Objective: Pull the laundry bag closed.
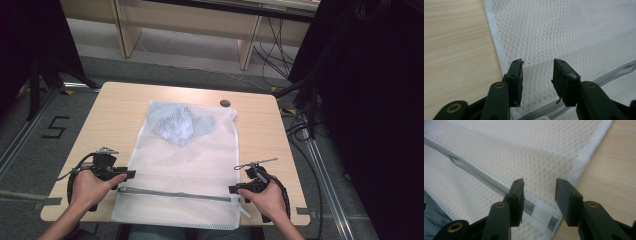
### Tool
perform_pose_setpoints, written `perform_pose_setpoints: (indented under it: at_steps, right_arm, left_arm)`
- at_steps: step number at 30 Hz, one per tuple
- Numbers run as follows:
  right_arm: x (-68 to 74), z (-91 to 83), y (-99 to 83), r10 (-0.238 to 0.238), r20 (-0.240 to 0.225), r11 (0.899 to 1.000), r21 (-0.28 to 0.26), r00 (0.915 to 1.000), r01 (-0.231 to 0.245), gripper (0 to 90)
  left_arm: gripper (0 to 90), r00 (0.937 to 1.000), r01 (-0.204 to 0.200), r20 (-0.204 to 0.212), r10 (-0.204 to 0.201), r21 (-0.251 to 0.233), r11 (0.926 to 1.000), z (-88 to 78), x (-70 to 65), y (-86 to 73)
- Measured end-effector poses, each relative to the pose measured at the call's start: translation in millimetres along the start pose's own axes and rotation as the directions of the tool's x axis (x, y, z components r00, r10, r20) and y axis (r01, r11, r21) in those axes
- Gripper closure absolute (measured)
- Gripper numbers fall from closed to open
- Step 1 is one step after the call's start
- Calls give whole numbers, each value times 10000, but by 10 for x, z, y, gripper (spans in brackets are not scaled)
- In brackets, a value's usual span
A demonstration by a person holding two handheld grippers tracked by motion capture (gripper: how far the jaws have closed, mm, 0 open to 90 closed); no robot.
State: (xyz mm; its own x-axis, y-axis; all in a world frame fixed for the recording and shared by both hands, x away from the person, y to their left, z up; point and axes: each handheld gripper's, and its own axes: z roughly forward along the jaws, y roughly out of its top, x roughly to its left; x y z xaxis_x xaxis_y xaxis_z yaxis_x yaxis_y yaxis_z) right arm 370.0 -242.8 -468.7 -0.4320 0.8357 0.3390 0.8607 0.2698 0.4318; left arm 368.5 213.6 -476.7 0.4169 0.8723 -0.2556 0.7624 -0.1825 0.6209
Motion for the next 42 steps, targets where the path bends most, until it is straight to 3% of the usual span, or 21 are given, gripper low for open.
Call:
perform_pose_setpoints:
  at_steps: [4, 7, 8, 11, 12, 13, 14, 15, 18, 19, 24, 26, 28, 29, 30, 32, 33, 36, 38, 39, 42]
  right_arm:
    - [55, 9, 4, -209, -72, 9998, -51, 9998, 209, 594]
    - [128, -6, 26, -291, -30, 9989, -362, 9996, 290, 604]
    - [153, -14, 40, -320, -208, 9986, -420, 9993, 311, 606]
    - [259, -2, 64, -811, -143, 9942, -723, 9966, 798, 650]
    - [323, 13, 62, -435, -383, 9965, -736, 9983, 406, 672]
    - [323, 13, 62, -435, -383, 9965, -736, 9983, 406, 672]
    - [312, 23, 81, -1074, -417, 9917, -753, 9933, 1041, 694]
    - [380, 45, 102, -1214, -453, 9898, -811, 9916, 1174, 743]
    - [488, 88, 125, -1499, -543, 9848, -974, 9872, 1441, 769]
    - [513, 88, 138, -1628, -602, 9846, -740, 9848, 1582, 772]
    - [638, 169, 165, -1746, -871, 9832, -687, 9808, 1689, 793]
    - [699, 197, 179, -1442, -1293, 9888, -578, 9811, 1377, 795]
    - [704, 209, 196, -1737, -1080, 9836, -678, 9789, 1671, 796]
    - [791, 230, 212, -1368, -1283, 9902, -441, 9823, 1322, 796]
    - [784, 252, 228, -1774, -1245, 9832, -660, 9762, 1703, 795]
    - [809, 270, 242, -1851, -1300, 9821, -606, 9741, 1785, 791]
    - [880, 306, 264, -1793, -1353, 9832, -598, 9744, 1726, 786]
    - [963, 350, 311, -1884, -1309, 9819, -452, 9733, 1840, 788]
    - [1015, 385, 340, -1963, -1417, 9805, -383, 9702, 1928, 796]
    - [1015, 385, 340, -1963, -1417, 9805, -383, 9702, 1928, 796]
    - [1112, 466, 363, -2096, -1514, 9777, -476, 9660, 2047, 802]
  left_arm:
    - [625, 9999, -30, -156, 32, 147, 9999, -8, -3, -13]
    - [638, 9996, 201, -182, -197, 213, 9996, -24, 6, -18]
    - [657, 9992, 319, -228, -314, 214, 9993, -30, 10, -17]
    - [775, 9991, 368, -233, -361, 294, 9989, -54, 26, -8]
    - [797, 9991, 392, -162, -383, 575, 9976, -65, 34, -3]
    - [820, 9991, 392, -162, -383, 575, 9976, -65, 34, -3]
    - [820, 9989, 449, -181, -438, 620, 9971, -59, 30, -4]
    - [860, 9990, 434, -131, -424, 809, 9958, -48, 25, -4]
    - [892, 9990, 432, -155, -419, 1024, 9938, -30, 27, 1]
    - [895, 9991, 424, -121, -413, 1144, 9925, -29, 33, 2]
    - [897, 9982, 577, -244, -546, 1504, 9869, -7, 59, -18]
    - [897, 9981, 601, -255, -567, 1615, 9850, -4, 71, -26]
    - [897, 9969, 760, -328, -714, 1686, 9828, -2, 63, -31]
    - [897, 9971, 692, -428, -624, 1842, 9805, 7, 64, -34]
    - [897, 9971, 692, -428, -624, 1842, 9805, 7, 64, -34]
    - [897, 9958, 800, -580, -703, 1848, 9795, 20, 47, -43]
    - [897, 9964, 613, -681, -500, 1757, 9825, 30, 43, -45]
    - [897, 9966, 559, -714, -420, 2049, 9772, 19, 40, -38]
    - [897, 9950, 737, -810, -591, 1909, 9788, 30, 25, -52]
    - [897, 9941, 877, -822, -712, 2194, 9717, 18, 19, -43]
    - [897, 9932, 975, -832, -809, 2203, 9706, 36, 35, -53]
